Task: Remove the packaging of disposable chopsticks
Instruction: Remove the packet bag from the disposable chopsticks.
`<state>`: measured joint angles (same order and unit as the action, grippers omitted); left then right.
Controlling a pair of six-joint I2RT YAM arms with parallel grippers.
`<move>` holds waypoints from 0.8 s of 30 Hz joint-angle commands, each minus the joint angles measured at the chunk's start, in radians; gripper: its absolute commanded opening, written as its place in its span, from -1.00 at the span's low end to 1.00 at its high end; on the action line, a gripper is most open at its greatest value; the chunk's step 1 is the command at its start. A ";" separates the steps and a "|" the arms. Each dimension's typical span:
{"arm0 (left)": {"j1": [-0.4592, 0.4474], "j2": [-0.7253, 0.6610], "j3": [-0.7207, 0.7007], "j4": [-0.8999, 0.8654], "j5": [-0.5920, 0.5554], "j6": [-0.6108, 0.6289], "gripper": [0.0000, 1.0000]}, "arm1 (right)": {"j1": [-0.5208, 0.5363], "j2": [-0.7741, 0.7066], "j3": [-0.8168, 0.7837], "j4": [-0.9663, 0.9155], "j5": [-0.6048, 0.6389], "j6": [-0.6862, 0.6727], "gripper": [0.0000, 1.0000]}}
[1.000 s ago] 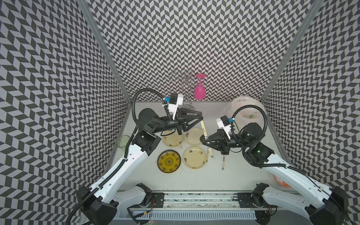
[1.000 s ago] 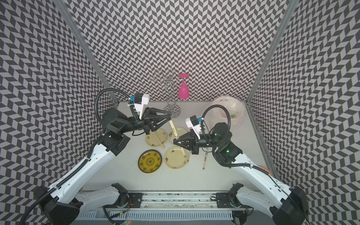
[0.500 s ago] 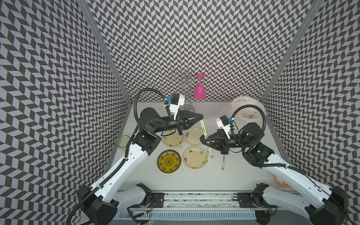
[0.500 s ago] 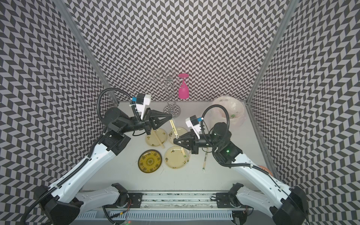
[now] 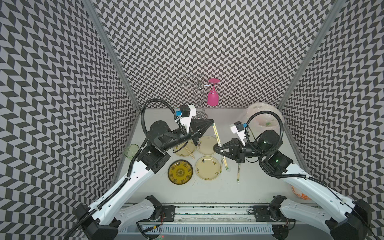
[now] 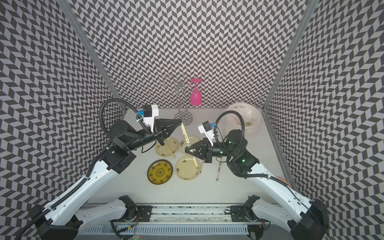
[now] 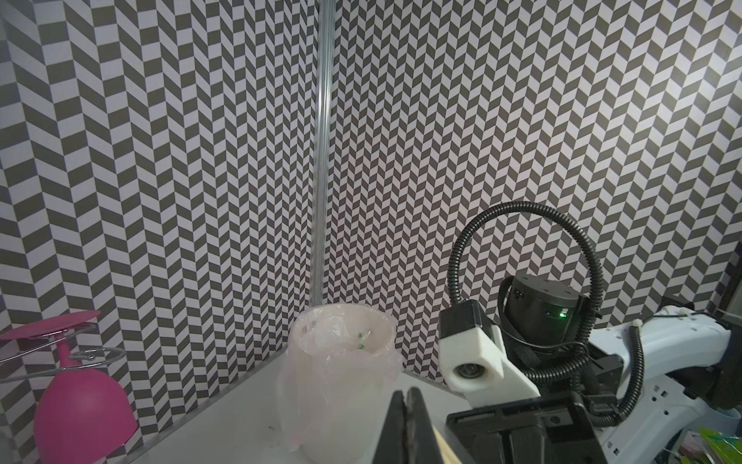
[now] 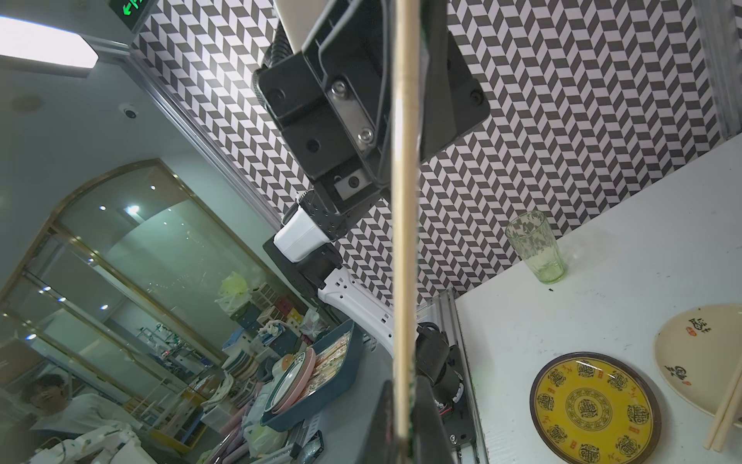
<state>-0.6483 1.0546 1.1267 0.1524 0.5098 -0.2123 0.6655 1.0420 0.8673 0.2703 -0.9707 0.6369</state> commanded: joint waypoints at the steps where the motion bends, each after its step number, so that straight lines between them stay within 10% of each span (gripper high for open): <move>1: 0.009 -0.002 0.000 -0.001 -0.040 0.039 -1.00 | 0.009 -0.027 0.020 0.102 -0.064 0.004 -1.00; 5: -0.045 -0.013 -0.007 -0.019 -0.102 0.107 -1.00 | 0.008 -0.025 0.033 0.108 -0.037 0.027 -1.00; 10: -0.327 -0.013 -0.014 -0.038 -0.507 0.336 -1.00 | 0.008 0.027 0.091 0.102 0.047 0.168 -1.00; 16: -0.439 -0.026 -0.060 0.007 -0.629 0.343 -1.00 | -0.027 0.055 0.115 0.196 0.091 0.350 -1.00; 24: -0.480 -0.060 -0.111 -0.011 -0.703 0.311 -1.00 | -0.079 0.047 0.170 0.118 0.127 0.273 -1.00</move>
<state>-1.1229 1.0233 1.0317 0.1707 -0.1497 0.1070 0.5907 1.0943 0.9886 0.3592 -0.8803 0.9310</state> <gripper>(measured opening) 0.047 0.062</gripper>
